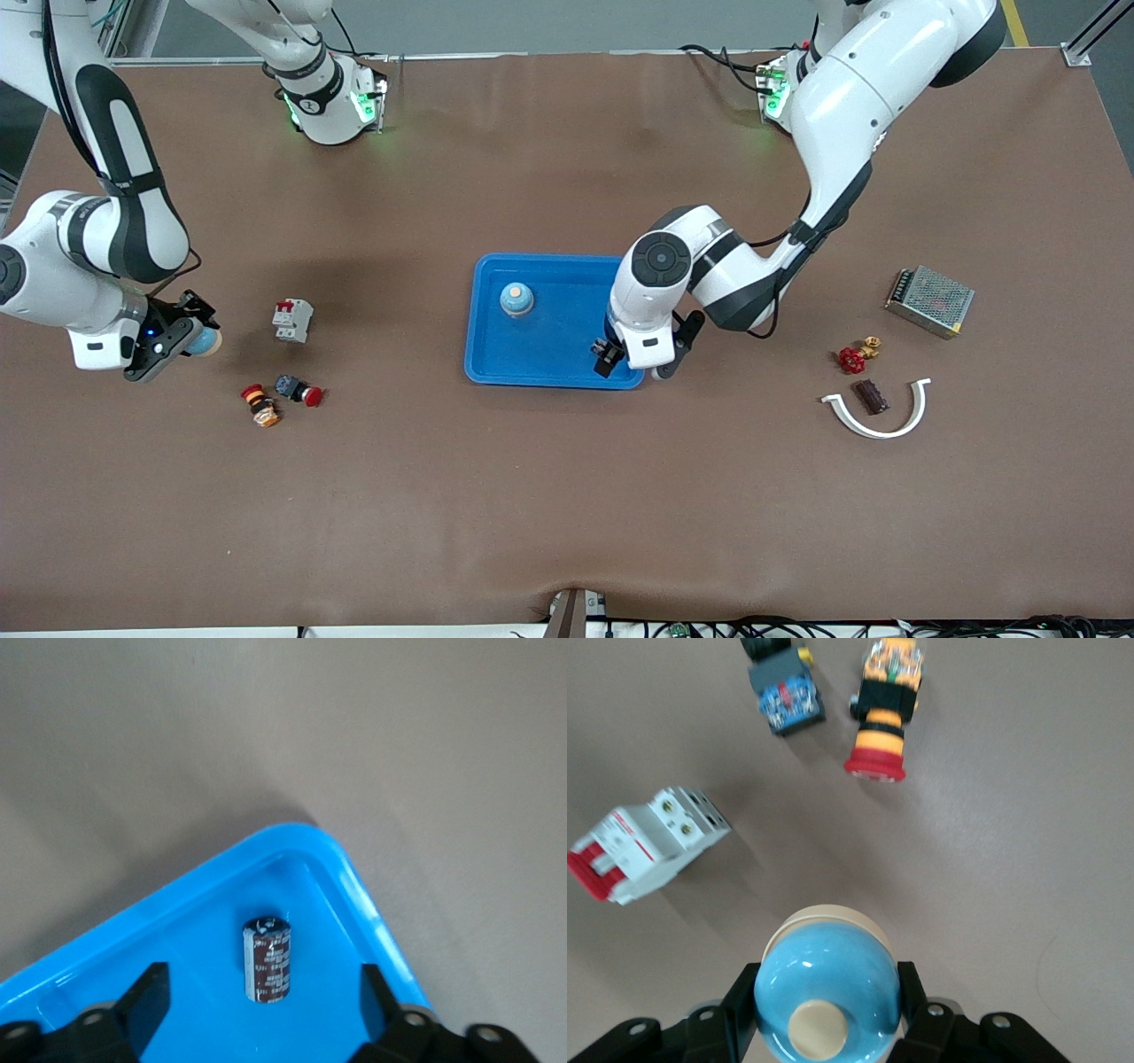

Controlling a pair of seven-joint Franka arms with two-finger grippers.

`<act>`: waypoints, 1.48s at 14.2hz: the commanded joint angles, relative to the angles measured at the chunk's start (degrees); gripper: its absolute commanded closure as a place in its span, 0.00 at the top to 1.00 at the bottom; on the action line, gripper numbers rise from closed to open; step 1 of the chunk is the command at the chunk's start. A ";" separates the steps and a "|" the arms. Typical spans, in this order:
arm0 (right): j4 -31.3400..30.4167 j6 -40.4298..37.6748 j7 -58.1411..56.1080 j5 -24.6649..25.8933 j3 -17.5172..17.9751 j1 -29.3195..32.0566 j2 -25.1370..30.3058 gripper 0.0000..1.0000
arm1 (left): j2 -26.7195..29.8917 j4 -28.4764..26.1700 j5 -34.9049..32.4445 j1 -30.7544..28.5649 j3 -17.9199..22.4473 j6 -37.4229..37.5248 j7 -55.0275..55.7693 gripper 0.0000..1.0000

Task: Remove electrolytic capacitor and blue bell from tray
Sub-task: 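Set the bell by the breaker while the left gripper grasps the capacitor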

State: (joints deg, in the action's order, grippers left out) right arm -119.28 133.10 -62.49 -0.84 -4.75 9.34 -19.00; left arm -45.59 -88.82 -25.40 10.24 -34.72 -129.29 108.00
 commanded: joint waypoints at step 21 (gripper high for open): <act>-6.40 16.32 -2.73 0.40 1.41 3.49 -5.97 1.00 | -1.71 2.95 0.09 5.32 4.75 -2.38 -4.35 0.00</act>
State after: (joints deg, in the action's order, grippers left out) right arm -125.58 149.28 -64.69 -0.84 -4.49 11.11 -25.47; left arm -50.14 -85.51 -25.43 16.03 -29.98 -132.89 107.49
